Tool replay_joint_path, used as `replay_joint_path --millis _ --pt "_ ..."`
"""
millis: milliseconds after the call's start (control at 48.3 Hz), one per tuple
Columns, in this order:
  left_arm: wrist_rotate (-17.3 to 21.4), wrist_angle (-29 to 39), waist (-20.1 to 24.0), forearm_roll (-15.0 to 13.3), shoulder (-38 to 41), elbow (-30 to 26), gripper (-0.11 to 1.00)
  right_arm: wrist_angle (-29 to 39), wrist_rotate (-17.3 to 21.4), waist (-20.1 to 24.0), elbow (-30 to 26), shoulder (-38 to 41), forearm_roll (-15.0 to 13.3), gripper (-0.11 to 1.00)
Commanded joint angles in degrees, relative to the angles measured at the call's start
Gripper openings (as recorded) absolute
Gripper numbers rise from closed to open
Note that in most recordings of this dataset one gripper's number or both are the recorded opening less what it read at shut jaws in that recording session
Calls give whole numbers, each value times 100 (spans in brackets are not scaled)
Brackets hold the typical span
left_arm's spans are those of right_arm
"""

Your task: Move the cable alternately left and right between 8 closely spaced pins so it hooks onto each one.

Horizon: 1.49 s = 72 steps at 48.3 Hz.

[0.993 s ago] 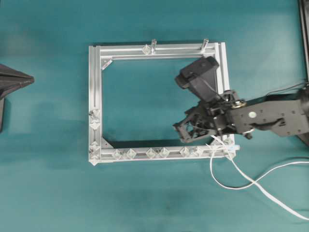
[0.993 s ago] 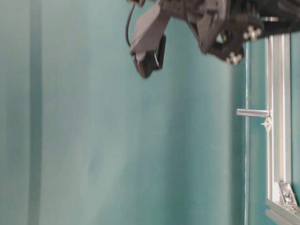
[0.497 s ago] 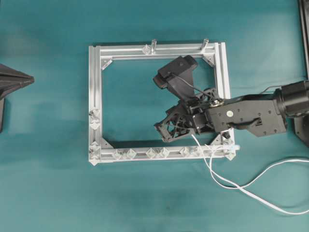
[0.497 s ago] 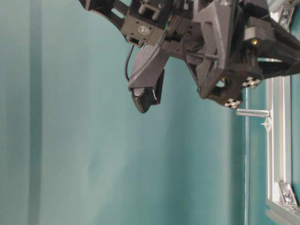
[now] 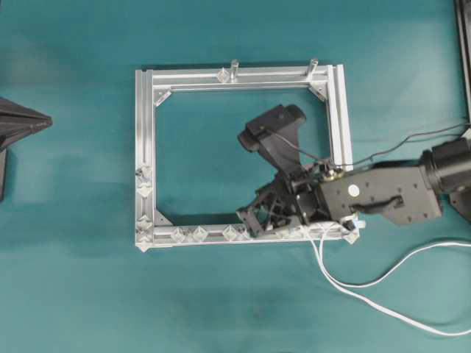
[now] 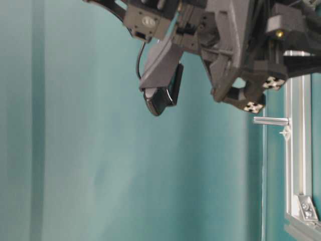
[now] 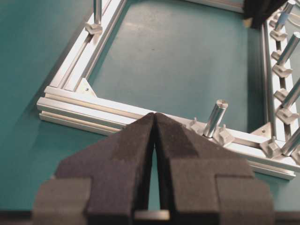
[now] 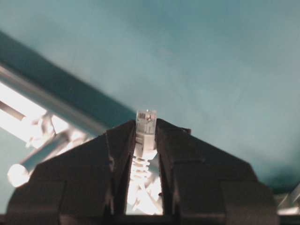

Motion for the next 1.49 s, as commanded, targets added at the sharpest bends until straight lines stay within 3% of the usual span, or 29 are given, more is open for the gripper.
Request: replay_joint_path --millis 0,207,352,786,1469 --pt "-53 -53 18 18 35 -62 1 70 202 149 -132 -114 9 19" --pt "-53 -53 18 18 35 -62 1 97 756 431 -149 -114 0 19" --pt "-53 -53 18 18 35 -62 1 97 940 527 -158 -114 -9 19" --pt "-53 -53 18 18 35 -62 1 501 967 642 -457 -26 -9 19" --pt "-53 -53 18 18 35 -62 1 510 967 633 -519 35 -18 19"
